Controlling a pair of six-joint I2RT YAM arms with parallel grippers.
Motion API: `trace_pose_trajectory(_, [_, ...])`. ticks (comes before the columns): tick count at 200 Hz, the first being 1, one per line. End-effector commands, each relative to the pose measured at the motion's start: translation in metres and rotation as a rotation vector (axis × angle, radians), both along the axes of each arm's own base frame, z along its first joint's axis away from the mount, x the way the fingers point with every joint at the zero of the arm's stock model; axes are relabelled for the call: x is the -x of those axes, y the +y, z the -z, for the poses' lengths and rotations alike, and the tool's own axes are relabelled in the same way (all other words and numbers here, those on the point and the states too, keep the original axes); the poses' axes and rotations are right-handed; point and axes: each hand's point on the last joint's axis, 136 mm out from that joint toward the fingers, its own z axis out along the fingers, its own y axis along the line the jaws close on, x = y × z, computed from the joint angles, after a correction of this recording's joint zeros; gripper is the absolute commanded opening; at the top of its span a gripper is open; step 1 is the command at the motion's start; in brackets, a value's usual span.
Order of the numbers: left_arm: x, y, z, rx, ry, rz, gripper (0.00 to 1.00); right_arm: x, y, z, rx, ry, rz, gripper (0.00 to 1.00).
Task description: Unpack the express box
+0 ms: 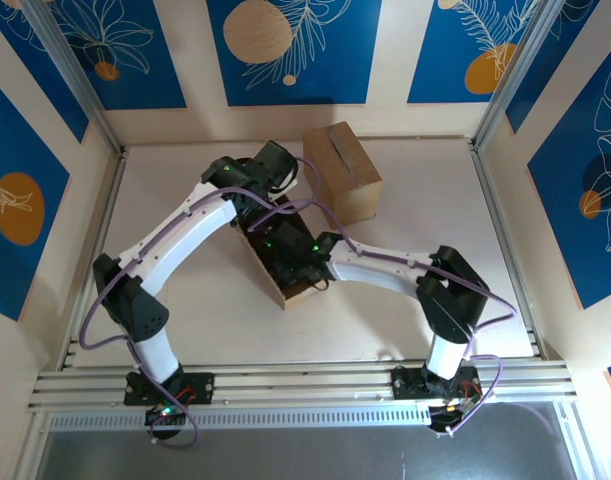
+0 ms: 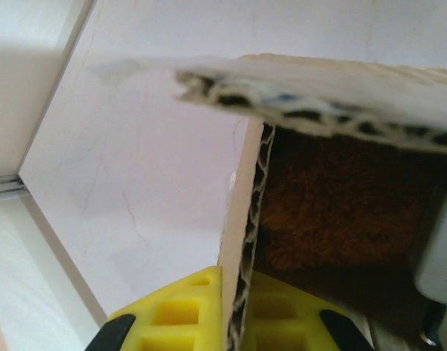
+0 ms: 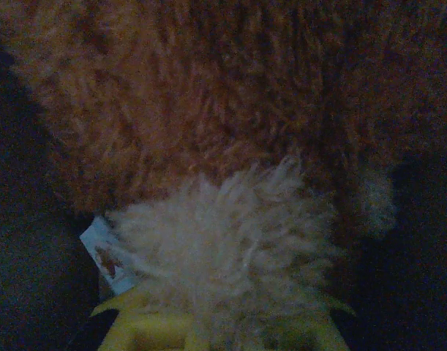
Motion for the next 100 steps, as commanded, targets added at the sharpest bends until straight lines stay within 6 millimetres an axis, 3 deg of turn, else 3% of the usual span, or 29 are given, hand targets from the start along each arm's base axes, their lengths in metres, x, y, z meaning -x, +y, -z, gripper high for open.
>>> trace_pose_trajectory(1, [0.014, 0.007, 0.011, 0.000, 0.058, -0.015, 0.00, 0.000, 0.013, -0.070, -0.159, -0.177, -0.038, 0.00])
trace_pose_trajectory(31, [0.005, 0.023, 0.023, -0.027, 0.071, -0.086, 0.00, 0.026, 0.016, -0.122, -0.273, -0.267, -0.119, 0.00])
trace_pose_trajectory(100, [-0.013, 0.050, 0.045, -0.058, 0.098, -0.228, 0.00, 0.065, 0.000, -0.191, -0.471, -0.363, -0.182, 0.00])
